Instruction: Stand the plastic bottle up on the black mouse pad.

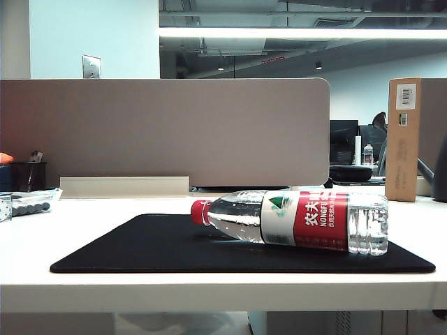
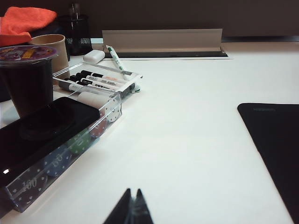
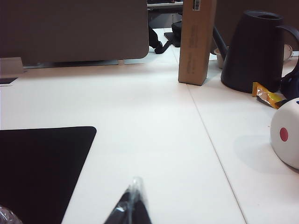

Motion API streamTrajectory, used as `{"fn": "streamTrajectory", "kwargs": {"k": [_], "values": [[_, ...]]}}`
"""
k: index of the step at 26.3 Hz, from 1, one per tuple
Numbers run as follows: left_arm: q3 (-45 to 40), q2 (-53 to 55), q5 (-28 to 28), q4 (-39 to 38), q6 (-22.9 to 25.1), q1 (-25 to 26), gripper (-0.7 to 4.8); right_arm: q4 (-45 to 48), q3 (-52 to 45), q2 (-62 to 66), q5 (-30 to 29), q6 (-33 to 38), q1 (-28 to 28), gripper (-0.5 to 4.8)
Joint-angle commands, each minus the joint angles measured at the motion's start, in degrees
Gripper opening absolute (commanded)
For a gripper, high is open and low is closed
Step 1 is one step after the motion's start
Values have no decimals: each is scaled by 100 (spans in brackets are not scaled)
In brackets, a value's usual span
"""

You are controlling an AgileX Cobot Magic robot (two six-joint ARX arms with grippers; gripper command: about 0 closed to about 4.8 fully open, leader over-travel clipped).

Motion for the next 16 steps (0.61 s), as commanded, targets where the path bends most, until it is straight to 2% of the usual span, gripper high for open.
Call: {"fn": "streamTrajectory", "kwargs": {"k": [1, 5, 8, 11, 16], "values": [[26, 2, 24, 35, -17, 17, -4, 90, -28, -2, -15, 2, -4, -5], [24, 2, 22, 33, -17, -17, -4, 87, -28, -2, -15, 2, -4, -5], [26, 9, 20, 35, -17, -321, -4, 87, -28, -2, -15, 2, -2, -5], [26, 280, 20, 42, -17, -1290, -4, 101, -28, -2, -20, 120, 0, -5], [26, 699, 22, 42, -17, -2634, -4, 107, -28, -2, -85, 1064, 2, -5]]}}
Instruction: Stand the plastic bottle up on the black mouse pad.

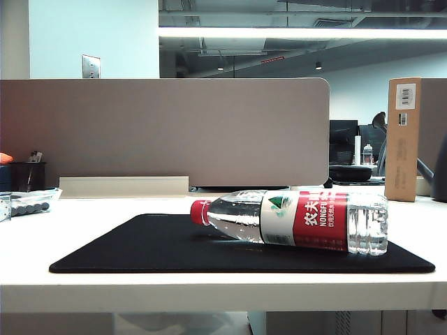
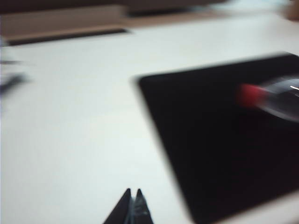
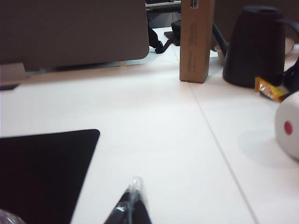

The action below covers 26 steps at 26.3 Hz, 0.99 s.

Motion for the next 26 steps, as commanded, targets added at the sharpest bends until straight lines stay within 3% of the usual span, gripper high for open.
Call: {"fn": "streamTrajectory", "kwargs": {"k": [1, 3, 5, 8, 13, 17, 20, 26], "values": [[26, 273, 11, 42, -17, -780, -4, 122, -28, -2, -195, 1054, 0, -5], [26, 564, 13, 37, -17, -1447, -4, 278, -26, -2, -472, 1971, 2, -5], [26, 704, 13, 33, -17, -1746, -4, 516, -24, -2, -767, 2439, 0, -5], [26, 874, 13, 31, -17, -2055, -4, 621, 144, 4, -1161, 2378, -2, -6], [26, 909, 11, 9, -17, -2107, -4, 468, 909, 153, -992, 2264, -11, -6], [26, 907, 13, 9, -17, -2107, -4, 175, 2035, 1198, -1187, 1473, 2, -5], [26, 894, 13, 9, -17, -2105, -4, -551, 3534, 3091, -2090, 586, 7, -5], [26, 892, 11, 9, -17, -2081, -4, -1622, 5213, 5346, -2184, -605, 623, -5]]}}
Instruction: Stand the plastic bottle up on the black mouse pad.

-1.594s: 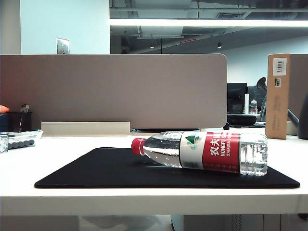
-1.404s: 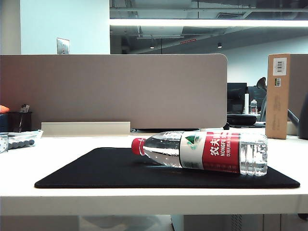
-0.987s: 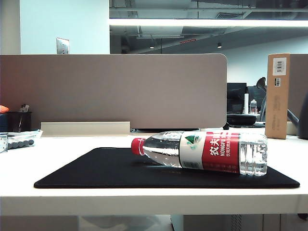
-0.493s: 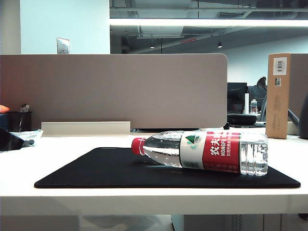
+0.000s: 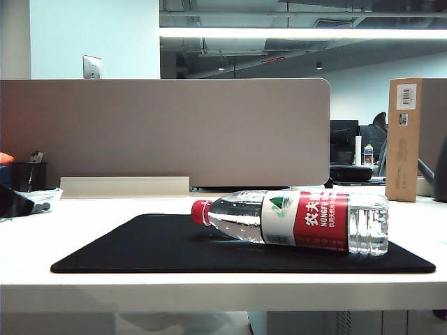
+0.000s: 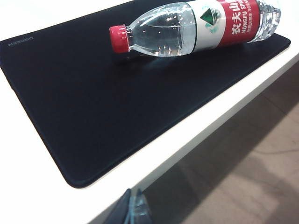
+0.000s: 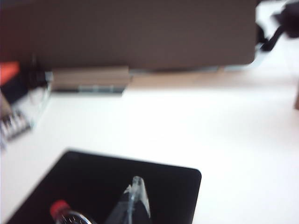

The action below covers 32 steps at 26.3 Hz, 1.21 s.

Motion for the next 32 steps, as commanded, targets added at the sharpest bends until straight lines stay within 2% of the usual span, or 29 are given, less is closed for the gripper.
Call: {"fn": "streamTrajectory", "kwargs": {"k": [1, 3, 7, 9, 11, 12, 14, 19, 24, 28, 29, 30, 31, 32], "values": [[26, 0, 4, 44, -17, -2, -4, -721, 804, 1123, -68, -979, 549, -5], [26, 0, 2, 46, -17, -2, -4, -1185, 1434, 2070, 37, -1504, 925, 11], [26, -17, 4, 48, -17, 0, -4, -1659, 2330, 3504, 0, -1825, 1543, 123], [26, -17, 4, 42, -17, 9, -4, -1858, 2653, 3987, -160, -2074, 1766, 236], [26, -28, 2, 44, -17, 35, -4, -2072, 2955, 4422, -293, -2455, 2000, 439], [26, -44, 2, 42, -17, 59, -4, -2146, 3084, 4603, -258, -2566, 2116, 479], [26, -162, 2, 35, -17, 136, -4, -2304, 3436, 5134, -9, -2721, 2393, 479], [26, -337, 4, 42, -17, 157, -4, -2660, 3777, 5908, 190, -2865, 2704, 479], [26, -348, 2, 42, -17, 151, -4, -2997, 3877, 6463, 682, -3091, 2813, 479], [26, -345, 2, 44, -17, 151, -4, -3143, 3882, 6754, 833, -3185, 2857, 479], [26, -348, 4, 44, -17, 151, -4, -3141, 3882, 6793, 828, -3185, 2861, 436], [26, -348, 2, 44, -17, 151, -4, -3145, 3882, 6815, 831, -3185, 2865, 354], [26, -348, 2, 44, -17, 151, -4, -3126, 3884, 6813, 826, -3176, 2865, 196], [26, -348, 4, 42, -17, 151, -4, -3119, 3908, 6811, 800, -3134, 2865, 80]]}}
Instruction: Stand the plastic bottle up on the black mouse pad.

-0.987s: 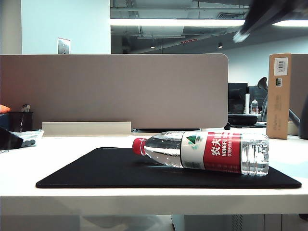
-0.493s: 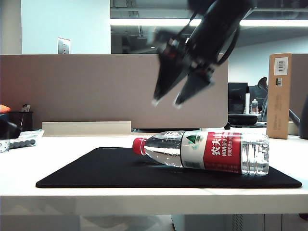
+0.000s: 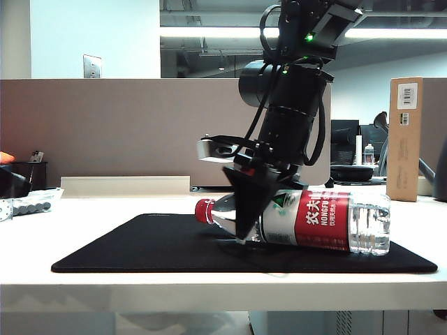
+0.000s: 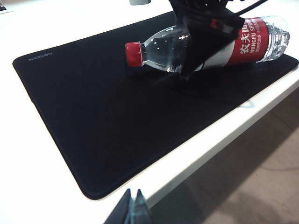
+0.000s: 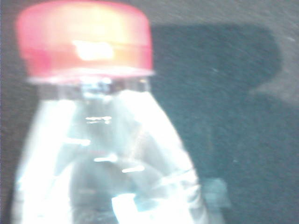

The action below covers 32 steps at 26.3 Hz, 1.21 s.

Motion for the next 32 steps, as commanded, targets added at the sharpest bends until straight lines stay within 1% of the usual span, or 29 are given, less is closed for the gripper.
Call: {"fn": "streamTrajectory", "kwargs": {"k": [1, 3, 4, 5, 6, 7, 9, 10, 11, 12, 13, 14, 15, 18, 19, 20, 23, 26, 27, 29, 30, 31, 32], "values": [[26, 13, 22, 70, -17, -7, -4, 59, 87, -22, -15, 177, 2, 49], [26, 13, 22, 70, -17, -7, -4, 57, 203, -31, -116, 422, 0, 48], [26, 13, 22, 70, -17, -7, -4, 81, 262, -63, -345, 654, -13, 27], [26, 13, 22, 72, -17, -7, -4, 190, 262, -131, -796, 763, -35, -8], [26, 11, 22, 72, -17, -7, -4, 374, 258, -258, -1394, 907, -90, -8], [26, 11, 22, 70, -17, -7, -4, 553, 240, -378, -1631, 1071, -116, -8], [26, 11, 24, 70, -17, -7, -4, 955, 144, -649, -1847, 1233, -208, -6], [26, 11, 22, 70, -17, -7, -4, 1397, -37, -859, -2085, 1388, -302, -4], [26, 11, 24, 70, -17, -7, -4, 2057, -339, -1099, -2522, 1727, -457, 7], [26, 11, 24, 70, -17, -7, -4, 2345, -470, -1182, -2667, 1893, -533, 20], [26, 11, 22, 72, -17, -7, -4, 3195, -876, -1377, -2898, 2284, -691, 42], [26, 11, 24, 70, -17, -7, -4, 3665, -1093, -1464, -2907, 2470, -739, 42], [26, 11, 22, 70, -17, -7, -4, 4765, -1572, -1611, -2887, 2732, -815, 45], [26, 11, 22, 70, -17, -7, -4, 6428, -2190, -1676, -2549, 3018, -833, 46], [26, 11, 24, 70, -17, -7, -4, 7512, -2564, -1666, -2203, 3246, -831, 46], [26, 11, 24, 70, -17, -7, -4, 8196, -2802, -1639, -1888, 3460, -824, 47], [26, 11, 24, 72, -17, -7, -4, 9927, -3366, -1469, -1088, 3862, -822, 55], [26, 11, 24, 72, -17, -7, -4, 11217, -3840, -1270, -232, 4111, -826, 54], [26, 11, 24, 70, -17, -7, -4, 11794, -4065, -1139, 133, 4258, -813, 54], [26, 11, 22, 72, -17, -7, -4, 12500, -4345, -887, 380, 4371, -774, 54], [26, 11, 24, 70, -17, -7, -4, 12487, -4389, -824, 522, 4378, -730, 55], [26, 11, 22, 74, -17, -7, -4, 12487, -4435, -682, 787, 4356, -702, 54], [26, 11, 22, 74, -17, -9, -4, 12487, -4435, -608, 841, 4356, -699, 54]]}}
